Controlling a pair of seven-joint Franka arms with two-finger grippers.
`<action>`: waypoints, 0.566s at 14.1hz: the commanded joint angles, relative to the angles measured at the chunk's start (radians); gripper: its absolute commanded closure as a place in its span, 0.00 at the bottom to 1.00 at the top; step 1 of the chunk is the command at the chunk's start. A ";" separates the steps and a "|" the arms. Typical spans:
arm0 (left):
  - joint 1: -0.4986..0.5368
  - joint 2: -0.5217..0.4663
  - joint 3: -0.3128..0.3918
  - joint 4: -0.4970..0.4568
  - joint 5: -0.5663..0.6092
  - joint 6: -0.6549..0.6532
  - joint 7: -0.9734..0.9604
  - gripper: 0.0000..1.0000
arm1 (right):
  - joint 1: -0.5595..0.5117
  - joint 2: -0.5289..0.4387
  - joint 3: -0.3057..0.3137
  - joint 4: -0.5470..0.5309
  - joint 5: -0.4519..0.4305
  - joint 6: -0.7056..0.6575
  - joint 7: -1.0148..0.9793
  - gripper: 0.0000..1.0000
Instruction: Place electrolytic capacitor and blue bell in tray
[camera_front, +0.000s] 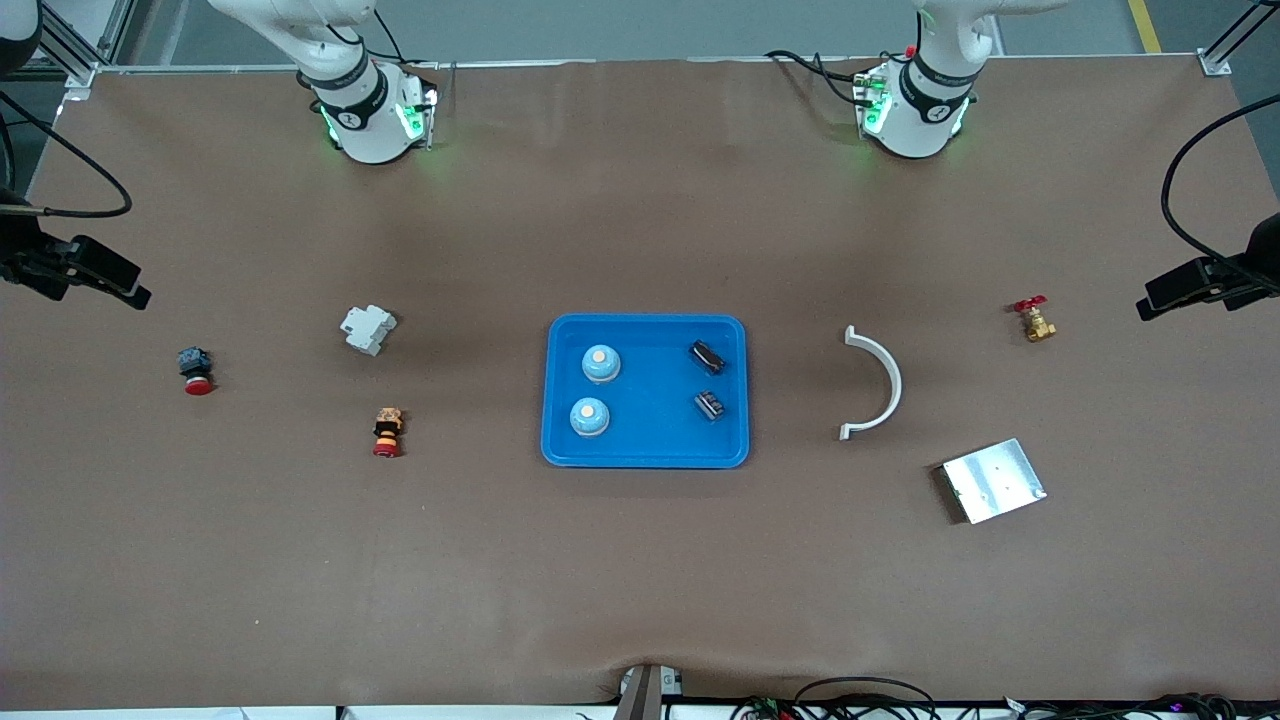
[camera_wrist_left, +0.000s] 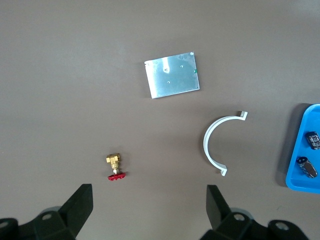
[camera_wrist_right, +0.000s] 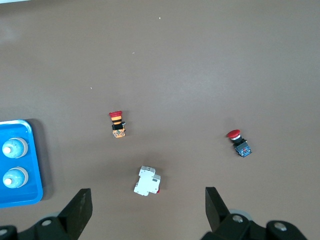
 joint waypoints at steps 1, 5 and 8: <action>-0.014 0.003 0.012 0.013 0.011 -0.022 -0.006 0.00 | 0.009 -0.032 -0.002 -0.023 -0.023 -0.002 -0.007 0.00; -0.008 0.003 0.009 0.013 0.008 -0.016 0.000 0.00 | 0.009 -0.045 -0.002 -0.023 -0.027 -0.006 -0.010 0.00; -0.011 -0.008 -0.010 0.013 0.010 0.015 0.001 0.00 | 0.009 -0.046 -0.002 -0.023 -0.027 -0.010 -0.015 0.00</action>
